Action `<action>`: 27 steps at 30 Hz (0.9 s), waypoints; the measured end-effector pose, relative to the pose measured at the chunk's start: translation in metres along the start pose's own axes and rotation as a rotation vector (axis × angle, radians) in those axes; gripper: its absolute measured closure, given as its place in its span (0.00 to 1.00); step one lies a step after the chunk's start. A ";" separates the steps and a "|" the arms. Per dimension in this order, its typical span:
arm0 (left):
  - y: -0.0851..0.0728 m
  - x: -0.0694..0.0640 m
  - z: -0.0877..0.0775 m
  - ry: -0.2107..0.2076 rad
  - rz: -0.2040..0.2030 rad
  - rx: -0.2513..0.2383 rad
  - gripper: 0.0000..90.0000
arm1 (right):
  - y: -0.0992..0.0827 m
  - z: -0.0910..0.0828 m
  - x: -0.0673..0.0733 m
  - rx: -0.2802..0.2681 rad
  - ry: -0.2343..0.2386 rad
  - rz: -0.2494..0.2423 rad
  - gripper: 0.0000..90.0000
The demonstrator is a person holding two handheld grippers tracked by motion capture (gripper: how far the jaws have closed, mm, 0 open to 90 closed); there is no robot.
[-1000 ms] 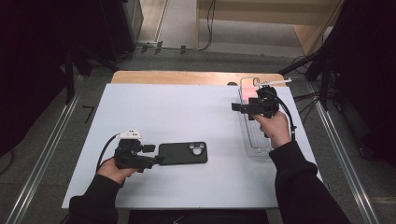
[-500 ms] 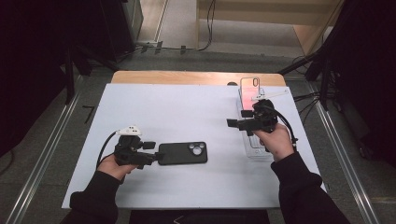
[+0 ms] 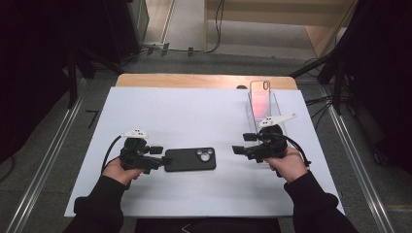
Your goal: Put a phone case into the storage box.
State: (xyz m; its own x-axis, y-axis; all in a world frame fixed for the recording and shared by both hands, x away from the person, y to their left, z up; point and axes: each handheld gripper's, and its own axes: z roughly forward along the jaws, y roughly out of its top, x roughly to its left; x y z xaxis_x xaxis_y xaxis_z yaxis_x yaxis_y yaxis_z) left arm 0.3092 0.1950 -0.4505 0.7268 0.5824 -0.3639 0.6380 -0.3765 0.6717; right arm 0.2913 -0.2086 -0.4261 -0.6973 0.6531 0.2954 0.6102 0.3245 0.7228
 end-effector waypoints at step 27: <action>0.001 -0.007 0.000 0.000 0.020 0.004 0.34 | -0.060 0.002 0.015 0.078 0.018 -0.020 0.30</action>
State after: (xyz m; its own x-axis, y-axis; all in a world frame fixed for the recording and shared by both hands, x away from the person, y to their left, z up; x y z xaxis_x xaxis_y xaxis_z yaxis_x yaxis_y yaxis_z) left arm 0.3049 0.1903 -0.4474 0.7393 0.5751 -0.3502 0.6245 -0.3911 0.6760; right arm 0.2449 -0.2172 -0.4659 -0.7162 0.6334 0.2931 0.6227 0.3903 0.6782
